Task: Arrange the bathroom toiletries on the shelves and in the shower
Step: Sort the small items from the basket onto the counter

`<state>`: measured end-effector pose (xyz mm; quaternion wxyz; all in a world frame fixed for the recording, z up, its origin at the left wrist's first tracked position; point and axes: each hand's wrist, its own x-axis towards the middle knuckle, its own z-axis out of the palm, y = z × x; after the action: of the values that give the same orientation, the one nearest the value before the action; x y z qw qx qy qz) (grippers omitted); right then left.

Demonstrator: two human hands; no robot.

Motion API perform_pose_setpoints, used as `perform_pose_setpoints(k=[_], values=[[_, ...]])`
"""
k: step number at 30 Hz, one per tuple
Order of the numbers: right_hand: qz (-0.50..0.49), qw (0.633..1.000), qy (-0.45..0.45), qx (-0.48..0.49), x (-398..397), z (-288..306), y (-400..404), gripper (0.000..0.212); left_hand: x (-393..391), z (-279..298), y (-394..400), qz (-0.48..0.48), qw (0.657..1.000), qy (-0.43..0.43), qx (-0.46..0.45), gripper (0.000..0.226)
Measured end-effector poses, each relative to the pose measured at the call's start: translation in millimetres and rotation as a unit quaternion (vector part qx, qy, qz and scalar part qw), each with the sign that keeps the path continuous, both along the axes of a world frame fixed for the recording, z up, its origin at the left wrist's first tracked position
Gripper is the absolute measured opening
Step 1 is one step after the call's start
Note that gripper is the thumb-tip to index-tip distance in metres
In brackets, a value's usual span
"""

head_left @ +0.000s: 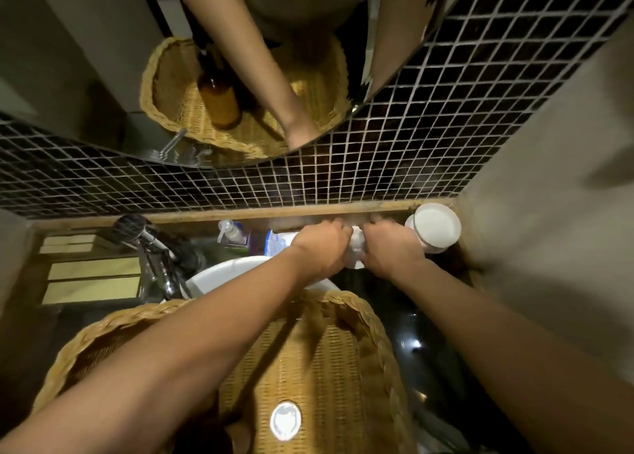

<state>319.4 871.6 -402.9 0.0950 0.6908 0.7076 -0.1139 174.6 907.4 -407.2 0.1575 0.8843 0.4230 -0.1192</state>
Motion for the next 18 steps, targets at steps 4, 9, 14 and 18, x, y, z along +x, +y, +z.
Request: perform_pose_setpoints(k=[4, 9, 14, 18], values=[[0.053, 0.998, 0.024, 0.035, -4.3, 44.5, -22.1, 0.041, -3.1, 36.5, -25.3, 0.018, 0.999, -0.004, 0.048, 0.044], [0.104, 0.993, 0.033, 0.049, -14.3, 90.7, -65.6, 0.042, -15.7, 74.3, -77.6, 0.065, 0.994, -0.010, 0.082, 0.050], [0.151, 0.985, 0.040, 0.067, -30.3, 105.3, -118.2, 0.041, -32.4, 86.7, -147.3, 0.126, 0.989, 0.007, 0.079, 0.047], [0.193, 0.979, 0.047, 0.053, -46.0, 93.1, -157.1, 0.042, -44.0, 75.8, -200.3, 0.165, 0.983, 0.018, 0.083, 0.051]])
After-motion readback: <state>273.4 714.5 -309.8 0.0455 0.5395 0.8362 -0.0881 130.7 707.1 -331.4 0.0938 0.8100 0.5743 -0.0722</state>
